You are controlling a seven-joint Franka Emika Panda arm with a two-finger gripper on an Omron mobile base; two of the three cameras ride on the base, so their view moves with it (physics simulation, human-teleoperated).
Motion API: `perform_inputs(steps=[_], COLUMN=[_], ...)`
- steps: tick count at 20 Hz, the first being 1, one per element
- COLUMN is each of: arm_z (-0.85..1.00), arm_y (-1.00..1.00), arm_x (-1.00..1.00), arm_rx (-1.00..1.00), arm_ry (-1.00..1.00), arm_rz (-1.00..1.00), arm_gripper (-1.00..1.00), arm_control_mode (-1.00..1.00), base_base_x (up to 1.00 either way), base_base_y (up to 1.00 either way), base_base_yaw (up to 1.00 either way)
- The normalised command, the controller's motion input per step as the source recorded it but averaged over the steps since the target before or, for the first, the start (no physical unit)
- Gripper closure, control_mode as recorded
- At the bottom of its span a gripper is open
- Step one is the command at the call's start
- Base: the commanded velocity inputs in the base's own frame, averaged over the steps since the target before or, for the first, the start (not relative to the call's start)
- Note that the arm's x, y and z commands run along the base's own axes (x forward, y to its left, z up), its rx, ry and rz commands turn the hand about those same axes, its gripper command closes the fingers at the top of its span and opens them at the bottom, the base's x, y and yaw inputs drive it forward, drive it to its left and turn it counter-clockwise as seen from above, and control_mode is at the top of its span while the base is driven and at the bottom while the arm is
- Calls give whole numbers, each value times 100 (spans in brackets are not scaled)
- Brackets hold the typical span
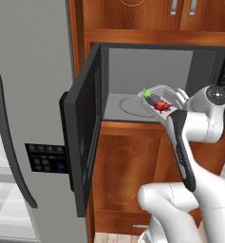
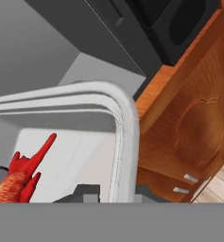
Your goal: Place the tupperware containing the fish and eggplant meal in the microwave. Close the microwave door and press the start button to reheat the meal.
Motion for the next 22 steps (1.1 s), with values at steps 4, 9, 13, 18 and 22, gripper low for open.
perform_inputs(steps=[4,9,13,18,22], arm_z=[-8,-7,-11,-24,-34], arm_y=[-13,-10,-1,-3,-9], arm_x=[58,61,61,52,46], arm_rx=[0,0,0,0,0], arm_ry=[4,6,5,3,2], arm_rz=[-1,0,0,0,0], arm_gripper=[100,100,100,100,100], arm_control_mode=[-100,-100,-100,-100,-100], base_base_x=[0,0,0,0,0], base_base_y=[0,0,0,0,0], base_base_yaw=[0,0,0,0,0])
